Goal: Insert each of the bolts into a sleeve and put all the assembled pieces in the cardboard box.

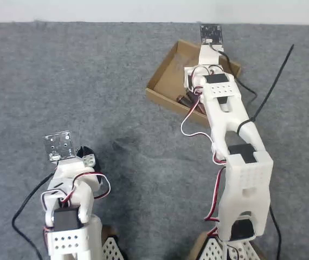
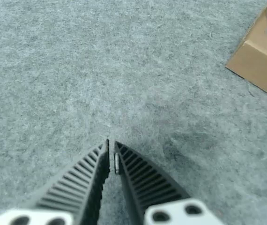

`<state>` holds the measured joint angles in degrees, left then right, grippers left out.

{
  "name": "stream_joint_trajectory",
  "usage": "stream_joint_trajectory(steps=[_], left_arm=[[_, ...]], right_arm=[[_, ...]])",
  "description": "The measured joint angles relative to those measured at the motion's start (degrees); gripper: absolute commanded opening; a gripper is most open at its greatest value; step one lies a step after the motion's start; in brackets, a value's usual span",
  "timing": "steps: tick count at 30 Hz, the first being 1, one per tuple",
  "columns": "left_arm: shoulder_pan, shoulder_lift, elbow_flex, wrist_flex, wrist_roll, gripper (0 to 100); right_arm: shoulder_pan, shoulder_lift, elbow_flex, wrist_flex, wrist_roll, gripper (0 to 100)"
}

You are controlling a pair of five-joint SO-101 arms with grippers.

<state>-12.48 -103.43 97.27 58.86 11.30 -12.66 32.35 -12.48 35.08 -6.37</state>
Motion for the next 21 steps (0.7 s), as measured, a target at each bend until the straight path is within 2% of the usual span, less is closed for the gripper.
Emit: stream_joint_trajectory(steps=[5,21], left_arm=[[0.00,0.00,0.00,0.00,0.00,1],[0.00,0.00,0.00,0.00,0.00,1]], right_arm=[[1.32,-7.12,3.25,0.00,0.00,0.6],[2.81,-50.29,40.18,0.00,0.00,0.6]])
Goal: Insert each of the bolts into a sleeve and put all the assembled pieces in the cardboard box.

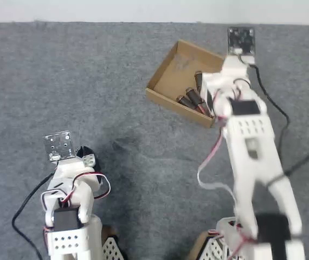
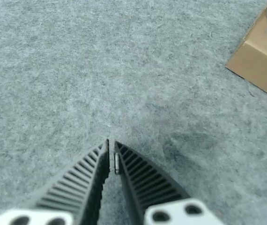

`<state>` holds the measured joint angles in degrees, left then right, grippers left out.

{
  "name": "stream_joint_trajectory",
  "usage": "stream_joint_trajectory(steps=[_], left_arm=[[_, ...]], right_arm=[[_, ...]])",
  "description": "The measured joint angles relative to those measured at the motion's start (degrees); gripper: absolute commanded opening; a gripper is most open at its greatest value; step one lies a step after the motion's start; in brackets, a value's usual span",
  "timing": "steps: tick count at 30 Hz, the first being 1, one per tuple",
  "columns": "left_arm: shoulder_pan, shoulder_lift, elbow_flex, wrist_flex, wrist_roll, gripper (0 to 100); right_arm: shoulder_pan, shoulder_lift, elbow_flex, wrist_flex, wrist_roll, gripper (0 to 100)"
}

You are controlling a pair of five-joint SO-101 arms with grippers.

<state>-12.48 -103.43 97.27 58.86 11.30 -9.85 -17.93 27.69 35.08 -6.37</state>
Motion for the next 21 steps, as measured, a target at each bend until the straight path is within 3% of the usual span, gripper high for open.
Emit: stream_joint_trajectory(steps=[21], left_arm=[[0.00,0.00,0.00,0.00,0.00,1]], right_arm=[[-0.09,-67.34,32.35,0.79,0.00,0.6]])
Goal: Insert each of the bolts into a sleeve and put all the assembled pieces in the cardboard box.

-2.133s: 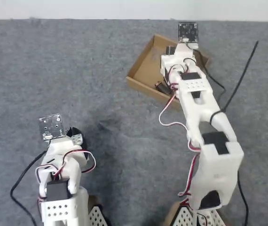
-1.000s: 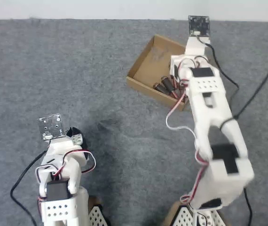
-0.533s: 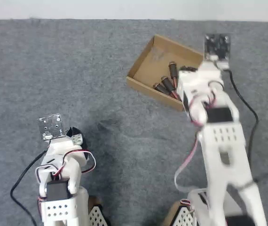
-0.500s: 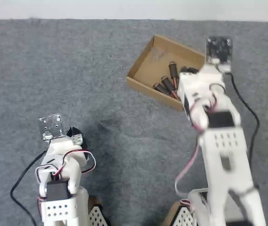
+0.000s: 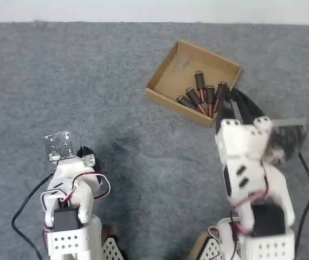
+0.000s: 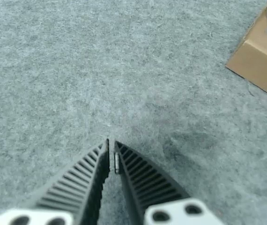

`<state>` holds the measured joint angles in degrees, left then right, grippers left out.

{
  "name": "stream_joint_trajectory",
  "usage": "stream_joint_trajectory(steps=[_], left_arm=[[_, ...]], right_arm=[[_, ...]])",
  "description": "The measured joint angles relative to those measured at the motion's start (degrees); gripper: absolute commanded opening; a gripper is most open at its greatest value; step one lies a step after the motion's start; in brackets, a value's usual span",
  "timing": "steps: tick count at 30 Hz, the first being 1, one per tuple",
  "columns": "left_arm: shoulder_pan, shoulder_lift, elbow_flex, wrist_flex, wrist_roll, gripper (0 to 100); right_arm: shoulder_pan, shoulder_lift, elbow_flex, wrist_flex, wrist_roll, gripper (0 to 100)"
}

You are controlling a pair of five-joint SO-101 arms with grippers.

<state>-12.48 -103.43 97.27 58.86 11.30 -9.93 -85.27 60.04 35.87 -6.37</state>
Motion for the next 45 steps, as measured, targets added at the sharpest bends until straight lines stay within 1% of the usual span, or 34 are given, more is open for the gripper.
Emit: stream_joint_trajectory(steps=[5,7,12,17,20,26,29,33,39,43,45], left_arm=[[0.00,0.00,0.00,0.00,0.00,1],[0.00,0.00,0.00,0.00,0.00,1],[0.00,0.00,0.00,0.00,0.00,1],[0.00,0.00,0.00,0.00,0.00,1],[0.00,0.00,0.00,0.00,0.00,1],[0.00,0.00,0.00,0.00,0.00,1],[0.00,0.00,0.00,0.00,0.00,1],[0.00,0.00,0.00,0.00,0.00,1],[0.00,0.00,0.00,0.00,0.00,1],[0.00,0.00,0.00,0.09,0.00,1],[0.00,0.00,0.00,2.02,0.00,1]], right_arm=[[0.18,-15.12,3.60,5.71,0.00,0.6],[0.09,-18.55,3.87,8.44,0.00,0.6],[0.18,-18.73,4.31,15.82,0.00,0.6],[0.18,-18.73,11.60,18.29,0.00,0.6],[0.00,-18.46,18.73,17.41,0.00,0.6],[0.00,-17.67,34.81,9.14,0.00,0.6],[0.00,-18.02,35.16,9.23,0.00,0.6],[2.11,-17.49,35.25,13.01,0.00,0.6],[4.48,-17.49,35.25,25.32,0.00,0.6],[8.44,-17.49,35.25,27.78,0.00,0.6],[10.11,-17.49,35.34,29.01,0.00,0.6]])
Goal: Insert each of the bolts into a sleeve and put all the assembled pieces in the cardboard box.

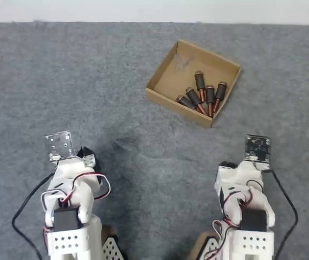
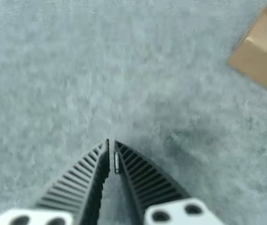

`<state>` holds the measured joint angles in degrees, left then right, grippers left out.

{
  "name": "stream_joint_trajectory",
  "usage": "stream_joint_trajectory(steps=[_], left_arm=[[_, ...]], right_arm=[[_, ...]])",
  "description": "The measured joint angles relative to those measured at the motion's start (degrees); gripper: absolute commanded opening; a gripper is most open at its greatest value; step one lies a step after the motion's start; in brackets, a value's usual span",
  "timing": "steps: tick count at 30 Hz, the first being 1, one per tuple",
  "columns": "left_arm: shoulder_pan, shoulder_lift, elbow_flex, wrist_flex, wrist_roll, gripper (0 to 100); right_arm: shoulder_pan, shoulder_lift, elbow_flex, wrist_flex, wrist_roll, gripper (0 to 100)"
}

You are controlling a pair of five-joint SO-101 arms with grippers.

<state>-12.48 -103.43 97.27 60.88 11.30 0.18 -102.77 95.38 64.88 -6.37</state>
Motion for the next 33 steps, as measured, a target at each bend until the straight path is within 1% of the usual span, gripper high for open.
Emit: stream_joint_trajectory(steps=[5,8,11,12,14,20,33], left_arm=[[0.00,0.00,0.00,4.66,0.00,1],[0.00,0.00,0.00,5.98,0.00,1],[0.00,0.00,0.00,10.29,0.00,1],[0.00,0.00,0.00,10.64,0.00,1],[0.00,0.00,0.00,11.16,0.09,1],[0.00,0.00,0.00,11.34,0.09,1],[0.00,0.00,0.00,11.34,0.09,1]], right_arm=[[0.79,0.00,0.00,8.53,0.00,0.6],[0.53,0.00,0.00,9.49,0.00,0.6],[0.53,0.00,0.00,9.85,0.00,0.6],[0.53,0.00,0.00,9.85,0.00,0.6],[1.23,0.00,0.00,9.85,0.00,0.6],[6.86,0.00,0.00,9.85,0.00,0.6],[7.21,0.00,0.00,9.85,0.00,0.6]])
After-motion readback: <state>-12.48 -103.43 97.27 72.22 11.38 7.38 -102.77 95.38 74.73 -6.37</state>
